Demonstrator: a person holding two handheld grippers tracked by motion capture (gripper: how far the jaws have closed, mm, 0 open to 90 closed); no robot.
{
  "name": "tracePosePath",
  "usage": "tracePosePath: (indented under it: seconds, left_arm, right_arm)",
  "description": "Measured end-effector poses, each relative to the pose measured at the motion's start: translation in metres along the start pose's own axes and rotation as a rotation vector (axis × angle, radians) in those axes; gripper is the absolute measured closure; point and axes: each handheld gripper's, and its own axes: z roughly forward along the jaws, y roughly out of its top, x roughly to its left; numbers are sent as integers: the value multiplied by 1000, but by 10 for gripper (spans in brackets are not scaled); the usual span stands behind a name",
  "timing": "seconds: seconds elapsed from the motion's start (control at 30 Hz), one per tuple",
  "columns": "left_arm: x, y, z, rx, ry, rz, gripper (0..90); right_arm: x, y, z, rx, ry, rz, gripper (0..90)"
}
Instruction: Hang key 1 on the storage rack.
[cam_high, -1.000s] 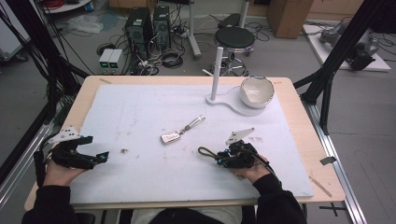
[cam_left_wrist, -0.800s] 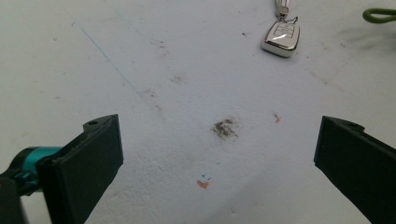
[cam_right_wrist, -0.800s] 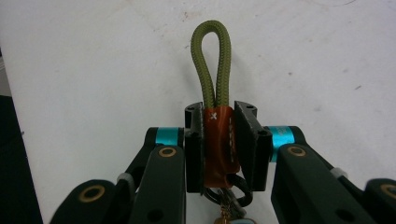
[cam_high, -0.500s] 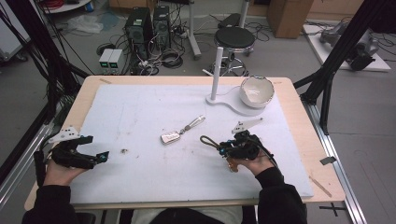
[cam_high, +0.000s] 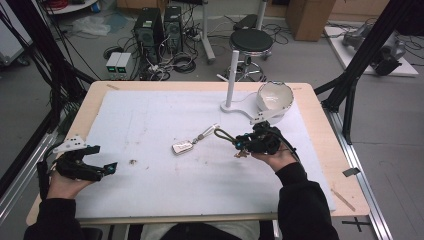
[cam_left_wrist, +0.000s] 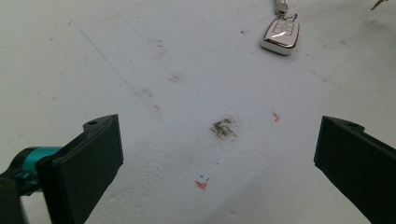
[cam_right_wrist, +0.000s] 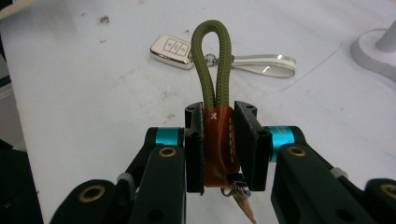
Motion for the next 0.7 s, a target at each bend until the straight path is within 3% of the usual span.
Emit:
tracePosePath:
  seconds: [0.17,0.37,0.7]
  left_arm:
    - [0,0,0,-1,3,-3,17]
    - [0,0,1,0,1,-4,17]
    - [2,-2,1,4,0,-8,17]
  right_arm:
    - [-4,14,-3,10,-26,-16,744]
    - [-13,27,-8,-17,-47,-10,744]
    - [-25,49,-16,-29,-46,0,743]
